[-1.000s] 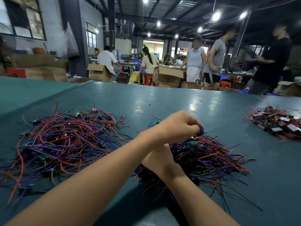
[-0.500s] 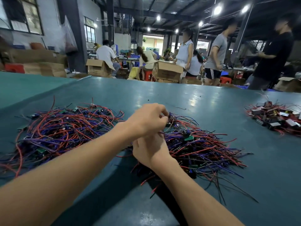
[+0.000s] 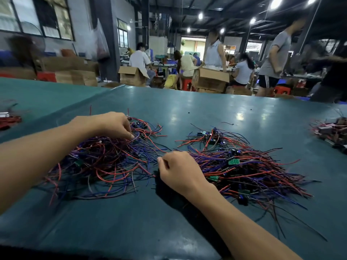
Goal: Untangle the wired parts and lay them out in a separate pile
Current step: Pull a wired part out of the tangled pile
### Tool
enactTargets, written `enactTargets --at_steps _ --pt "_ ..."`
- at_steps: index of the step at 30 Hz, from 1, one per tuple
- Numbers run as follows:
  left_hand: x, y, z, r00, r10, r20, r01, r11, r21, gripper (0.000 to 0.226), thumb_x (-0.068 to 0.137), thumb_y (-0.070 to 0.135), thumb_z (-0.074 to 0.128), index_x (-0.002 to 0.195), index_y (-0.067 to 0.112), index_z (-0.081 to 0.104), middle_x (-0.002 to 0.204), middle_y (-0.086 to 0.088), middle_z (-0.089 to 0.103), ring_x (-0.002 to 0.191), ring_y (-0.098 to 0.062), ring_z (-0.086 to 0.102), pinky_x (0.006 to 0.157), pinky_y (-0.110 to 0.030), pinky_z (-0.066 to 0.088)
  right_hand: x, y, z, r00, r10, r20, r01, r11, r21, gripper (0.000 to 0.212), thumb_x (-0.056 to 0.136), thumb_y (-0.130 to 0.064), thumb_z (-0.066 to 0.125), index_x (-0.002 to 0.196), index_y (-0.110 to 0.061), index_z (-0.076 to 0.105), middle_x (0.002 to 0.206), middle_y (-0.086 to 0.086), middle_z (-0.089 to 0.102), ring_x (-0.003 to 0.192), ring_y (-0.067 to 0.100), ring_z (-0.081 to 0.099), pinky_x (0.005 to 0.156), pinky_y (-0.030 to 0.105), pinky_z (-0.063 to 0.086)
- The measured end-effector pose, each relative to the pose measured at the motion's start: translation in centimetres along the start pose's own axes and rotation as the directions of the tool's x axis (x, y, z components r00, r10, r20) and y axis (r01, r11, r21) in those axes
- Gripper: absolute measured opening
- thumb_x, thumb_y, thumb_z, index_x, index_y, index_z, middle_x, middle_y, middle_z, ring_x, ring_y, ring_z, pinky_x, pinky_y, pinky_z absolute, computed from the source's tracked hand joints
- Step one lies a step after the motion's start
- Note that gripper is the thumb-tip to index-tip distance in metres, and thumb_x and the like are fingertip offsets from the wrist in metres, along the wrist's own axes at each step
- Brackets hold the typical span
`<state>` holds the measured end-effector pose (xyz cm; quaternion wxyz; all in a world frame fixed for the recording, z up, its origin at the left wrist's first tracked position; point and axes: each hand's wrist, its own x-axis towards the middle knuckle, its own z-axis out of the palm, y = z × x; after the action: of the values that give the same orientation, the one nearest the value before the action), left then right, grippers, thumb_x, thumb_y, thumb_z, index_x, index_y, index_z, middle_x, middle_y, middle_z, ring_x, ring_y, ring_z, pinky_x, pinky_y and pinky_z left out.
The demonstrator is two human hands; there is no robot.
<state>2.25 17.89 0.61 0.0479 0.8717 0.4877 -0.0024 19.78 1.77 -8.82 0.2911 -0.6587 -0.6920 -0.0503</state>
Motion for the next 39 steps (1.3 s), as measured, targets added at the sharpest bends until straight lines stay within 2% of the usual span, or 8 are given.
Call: enactTargets --at_steps 6,10,13,18,22,28,32,39 --pt "0.6 0.6 1.5 0.999 -0.037 -0.029 0.037 0.999 -0.013 0.020 0.085 0.038 0.078 0.092 0.019 0.081 0.089 -0.001 0.075 0.084 -0.019 0.065 0.071 -0.025 0.046 0.2 0.8 -0.8 0.952 0.069 -0.297 0.023 0.955 0.297 0.042 0.095 -0.025 0.067 0.058 -0.007 0.059 0.054 0.004 0.055 0.055 0.024 0.050 0.059 0.035 0.038" --pt "0.6 0.7 2.2 0.993 -0.100 -0.055 0.099 0.995 -0.018 0.027 0.086 0.044 0.073 0.082 0.018 0.078 0.090 -0.004 0.076 0.091 -0.025 0.067 0.087 -0.040 0.056 0.0 0.4 -0.9 0.918 -0.002 -0.396 0.146 0.932 0.333 0.043 0.093 -0.025 0.066 0.056 -0.008 0.054 0.053 0.001 0.049 0.052 0.024 0.047 0.055 0.037 0.040" --pt "0.2 1.0 2.7 0.990 -0.114 -0.088 0.107 0.991 -0.082 0.018 0.084 0.041 0.074 0.072 0.028 0.071 0.089 0.000 0.074 0.094 -0.025 0.066 0.094 -0.045 0.053 -0.2 0.3 -0.9 0.912 -0.062 -0.406 0.199 0.931 0.305 0.042 0.094 -0.023 0.066 0.057 -0.006 0.055 0.053 0.003 0.051 0.051 0.025 0.047 0.052 0.038 0.041" --pt "-0.4 1.3 2.2 0.973 -0.151 -0.172 0.076 0.922 -0.379 0.026 0.085 0.037 0.071 0.073 0.015 0.076 0.073 -0.003 0.068 0.074 -0.022 0.061 0.065 -0.027 0.044 -0.1 0.4 -0.9 0.909 -0.085 -0.409 0.202 0.946 0.253 0.043 0.094 -0.023 0.067 0.056 -0.007 0.054 0.053 0.001 0.047 0.050 0.024 0.043 0.049 0.035 0.037" --pt "-0.5 1.9 0.9 0.973 -0.156 -0.168 0.034 0.821 -0.569 0.025 0.084 0.035 0.071 0.071 0.015 0.075 0.079 -0.007 0.069 0.075 -0.021 0.058 0.069 -0.028 0.045 -0.1 0.6 -0.8 0.907 -0.106 -0.408 0.210 0.953 0.219 0.043 0.095 -0.025 0.066 0.058 -0.006 0.055 0.054 0.006 0.052 0.051 0.027 0.046 0.049 0.039 0.039" --pt "-0.8 2.7 -1.7 0.991 -0.070 -0.117 -0.030 0.725 -0.688 0.018 0.089 0.025 0.076 0.075 0.013 0.074 0.064 -0.001 0.068 0.054 -0.011 0.058 0.053 -0.023 0.041 -0.1 0.6 -0.9 0.905 -0.102 -0.412 0.205 0.955 0.214 0.044 0.094 -0.024 0.067 0.056 -0.006 0.053 0.054 0.005 0.047 0.050 0.026 0.042 0.049 0.038 0.037" --pt "-1.5 3.5 -3.1 0.984 -0.021 -0.178 -0.101 0.755 -0.648 0.027 0.094 0.023 0.071 0.081 0.000 0.071 0.063 -0.011 0.069 0.044 -0.010 0.055 0.045 -0.023 0.046 -0.1 0.6 -0.9 0.912 -0.081 -0.403 0.192 0.951 0.243 0.044 0.095 -0.026 0.065 0.058 -0.004 0.055 0.055 0.007 0.049 0.052 0.028 0.045 0.051 0.041 0.039" --pt "-2.5 4.1 -4.1 0.974 0.039 -0.223 -0.141 0.874 -0.464 0.023 0.095 0.023 0.071 0.080 0.006 0.075 0.067 -0.011 0.072 0.053 -0.019 0.060 0.052 -0.025 0.052 -0.1 0.6 -1.1 0.913 -0.070 -0.403 0.175 0.957 0.231 0.045 0.095 -0.028 0.064 0.057 -0.007 0.052 0.054 0.002 0.046 0.051 0.025 0.042 0.049 0.038 0.037"
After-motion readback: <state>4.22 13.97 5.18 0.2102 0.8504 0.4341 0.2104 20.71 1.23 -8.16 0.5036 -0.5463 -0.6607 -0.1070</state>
